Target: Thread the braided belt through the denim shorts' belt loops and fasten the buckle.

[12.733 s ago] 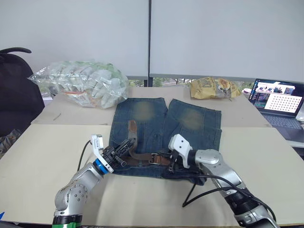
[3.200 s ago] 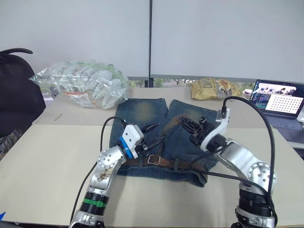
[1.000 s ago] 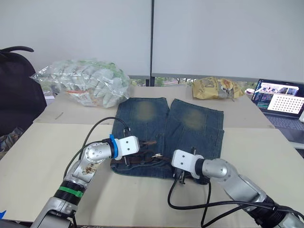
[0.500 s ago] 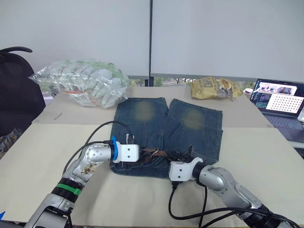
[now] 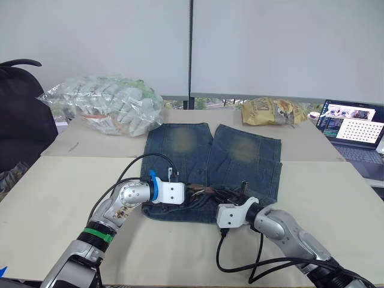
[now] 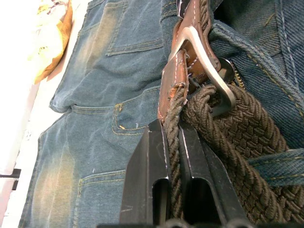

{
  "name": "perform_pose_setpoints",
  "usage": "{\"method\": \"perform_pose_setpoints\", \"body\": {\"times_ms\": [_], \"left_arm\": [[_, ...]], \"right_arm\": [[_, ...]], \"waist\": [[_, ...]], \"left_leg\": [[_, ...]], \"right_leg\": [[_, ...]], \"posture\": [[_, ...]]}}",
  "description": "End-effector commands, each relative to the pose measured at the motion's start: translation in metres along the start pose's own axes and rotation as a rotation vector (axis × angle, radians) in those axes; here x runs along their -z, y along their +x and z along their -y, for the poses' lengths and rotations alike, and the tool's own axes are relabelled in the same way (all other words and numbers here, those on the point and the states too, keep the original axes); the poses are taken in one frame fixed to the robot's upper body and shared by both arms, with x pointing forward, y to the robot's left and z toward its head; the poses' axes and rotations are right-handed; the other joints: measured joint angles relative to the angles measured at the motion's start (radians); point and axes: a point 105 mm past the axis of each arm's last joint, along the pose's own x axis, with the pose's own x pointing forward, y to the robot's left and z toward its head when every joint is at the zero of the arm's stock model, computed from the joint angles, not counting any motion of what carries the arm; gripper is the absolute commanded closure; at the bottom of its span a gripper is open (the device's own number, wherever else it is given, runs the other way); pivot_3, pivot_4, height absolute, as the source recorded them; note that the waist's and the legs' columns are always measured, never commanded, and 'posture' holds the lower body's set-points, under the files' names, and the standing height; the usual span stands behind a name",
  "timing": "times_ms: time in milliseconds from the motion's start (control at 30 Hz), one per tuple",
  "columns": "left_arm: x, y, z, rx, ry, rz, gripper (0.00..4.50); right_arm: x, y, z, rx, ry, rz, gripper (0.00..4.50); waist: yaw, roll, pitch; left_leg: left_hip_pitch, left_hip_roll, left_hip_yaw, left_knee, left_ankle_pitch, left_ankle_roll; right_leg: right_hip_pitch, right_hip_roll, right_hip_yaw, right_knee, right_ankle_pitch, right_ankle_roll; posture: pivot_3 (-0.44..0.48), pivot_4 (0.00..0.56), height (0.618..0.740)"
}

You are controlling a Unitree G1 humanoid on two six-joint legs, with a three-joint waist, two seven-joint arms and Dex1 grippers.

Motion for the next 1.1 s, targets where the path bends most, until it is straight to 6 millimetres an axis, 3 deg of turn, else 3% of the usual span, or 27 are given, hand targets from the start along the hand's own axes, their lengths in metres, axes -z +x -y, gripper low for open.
{"method": "perform_pose_setpoints", "body": {"times_ms": [33,800,1100], "left_arm": [[-0.027,0.012,0.002,0.026,0.046,0.098,4.5],[-0.023,-0.006,0.003,0.11,0.061,0.033,4.5],[-0.026,0.001,0.001,0.119,0.055,0.014,4.5]], "right_arm": [[-0.024,0.002,0.017,0.083,-0.032,0.112,4.47],[0.001,-0.011,0.017,0.205,-0.099,-0.01,4.47],[-0.008,-0.009,0.021,0.242,-0.114,0.036,4.47]], "waist": [[0.0,0.0,0.0],[-0.001,0.0,0.0],[-0.001,0.0,0.0]], "left_leg": [[0.0,0.0,0.0,0.0,0.0,0.0],[0.0,0.0,0.0,0.001,0.0,0.0],[0.0,0.0,0.0,0.001,0.0,0.0]], "right_leg": [[0.0,0.0,0.0,0.0,0.0,0.0],[0.0,0.0,0.0,0.001,0.0,0.0],[0.001,0.0,0.0,0.001,0.0,0.0]], "posture": [[0.0,0.15,0.74],[0.0,0.15,0.74],[0.0,0.15,0.74]]}}
